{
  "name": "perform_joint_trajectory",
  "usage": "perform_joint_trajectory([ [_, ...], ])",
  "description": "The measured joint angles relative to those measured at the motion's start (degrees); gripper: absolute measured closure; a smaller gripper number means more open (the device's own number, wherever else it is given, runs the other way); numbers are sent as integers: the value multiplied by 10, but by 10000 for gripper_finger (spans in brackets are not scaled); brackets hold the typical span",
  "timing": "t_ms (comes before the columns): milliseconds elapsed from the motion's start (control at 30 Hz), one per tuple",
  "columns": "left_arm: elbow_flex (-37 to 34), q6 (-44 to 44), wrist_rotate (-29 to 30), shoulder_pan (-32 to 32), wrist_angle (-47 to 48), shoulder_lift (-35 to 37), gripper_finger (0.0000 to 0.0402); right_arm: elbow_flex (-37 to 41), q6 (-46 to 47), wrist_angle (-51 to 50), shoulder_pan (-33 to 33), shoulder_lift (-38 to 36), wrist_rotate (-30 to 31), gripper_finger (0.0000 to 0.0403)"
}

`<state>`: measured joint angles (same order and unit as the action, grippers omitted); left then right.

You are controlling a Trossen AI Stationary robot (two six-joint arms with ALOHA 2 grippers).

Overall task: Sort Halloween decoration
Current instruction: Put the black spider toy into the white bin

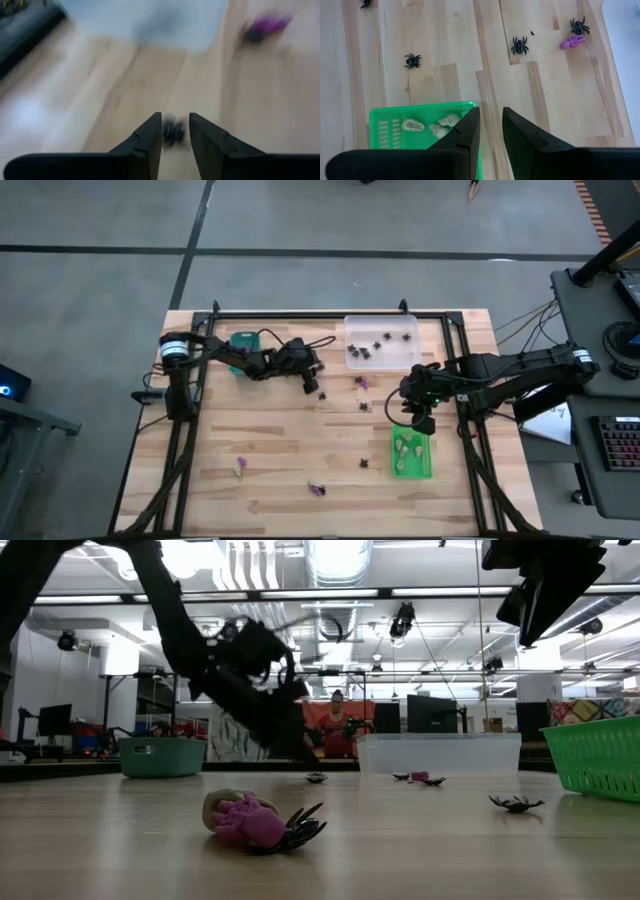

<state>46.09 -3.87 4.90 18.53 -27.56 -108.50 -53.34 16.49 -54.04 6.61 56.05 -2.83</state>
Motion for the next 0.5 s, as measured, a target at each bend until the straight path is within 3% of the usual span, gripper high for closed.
perform_joint_trajectory([
  [300, -7, 5, -24, -1, 51, 136, 320, 0, 0, 4, 0, 0, 0, 330],
  [500, -24, -14, -25, 0, 64, 144, 294, 0, -1, 7, 0, 0, 0, 330],
])
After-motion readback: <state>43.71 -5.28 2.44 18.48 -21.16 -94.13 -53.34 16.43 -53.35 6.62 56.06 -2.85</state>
